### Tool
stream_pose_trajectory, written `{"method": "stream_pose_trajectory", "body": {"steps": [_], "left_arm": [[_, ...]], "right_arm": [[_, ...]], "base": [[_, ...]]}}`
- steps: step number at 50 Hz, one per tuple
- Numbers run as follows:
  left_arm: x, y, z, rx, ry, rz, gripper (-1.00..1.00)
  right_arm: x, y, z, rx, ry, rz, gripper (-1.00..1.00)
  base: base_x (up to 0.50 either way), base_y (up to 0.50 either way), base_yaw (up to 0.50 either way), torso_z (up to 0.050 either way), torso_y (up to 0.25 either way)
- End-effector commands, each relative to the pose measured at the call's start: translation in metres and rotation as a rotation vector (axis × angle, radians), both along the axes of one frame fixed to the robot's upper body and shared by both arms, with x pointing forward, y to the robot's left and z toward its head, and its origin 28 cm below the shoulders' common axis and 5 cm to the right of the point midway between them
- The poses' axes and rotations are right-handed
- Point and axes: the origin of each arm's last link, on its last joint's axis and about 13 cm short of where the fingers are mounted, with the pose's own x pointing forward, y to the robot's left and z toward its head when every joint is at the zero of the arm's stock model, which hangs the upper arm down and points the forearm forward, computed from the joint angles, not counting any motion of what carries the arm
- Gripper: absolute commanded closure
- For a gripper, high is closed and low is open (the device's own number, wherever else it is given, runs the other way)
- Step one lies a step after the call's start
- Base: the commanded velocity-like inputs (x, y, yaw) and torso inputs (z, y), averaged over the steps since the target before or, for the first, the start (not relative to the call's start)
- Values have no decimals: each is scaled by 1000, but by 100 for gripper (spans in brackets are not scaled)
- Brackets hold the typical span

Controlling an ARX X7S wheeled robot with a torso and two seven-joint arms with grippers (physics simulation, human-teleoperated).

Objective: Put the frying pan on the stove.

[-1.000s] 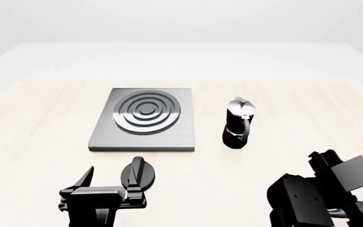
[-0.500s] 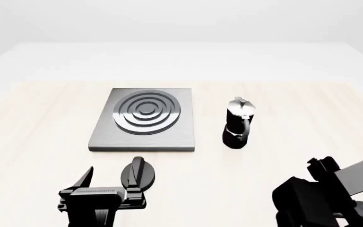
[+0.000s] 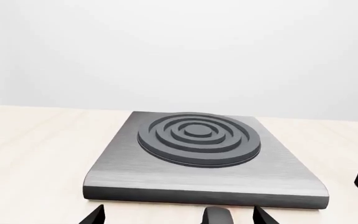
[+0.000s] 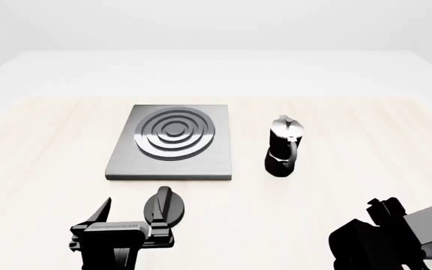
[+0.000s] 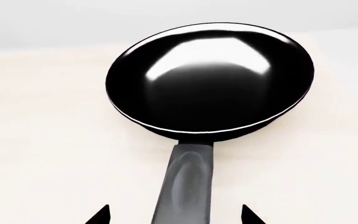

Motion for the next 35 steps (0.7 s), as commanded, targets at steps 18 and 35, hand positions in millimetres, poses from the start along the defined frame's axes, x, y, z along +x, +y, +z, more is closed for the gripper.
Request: {"method": "stream_pose_trajectory", "body": {"steps": [18,35], "left_arm": [[0,0,0,2,-1,-1,-100],[0,-1,-1,2,-1,-4,-100]], "right_arm": [[0,3,-15,30,26,11,100],[-5,3,-15,26,10,16,100]], "base": [[0,0,0,0,0],[1,0,0,0,0]]}}
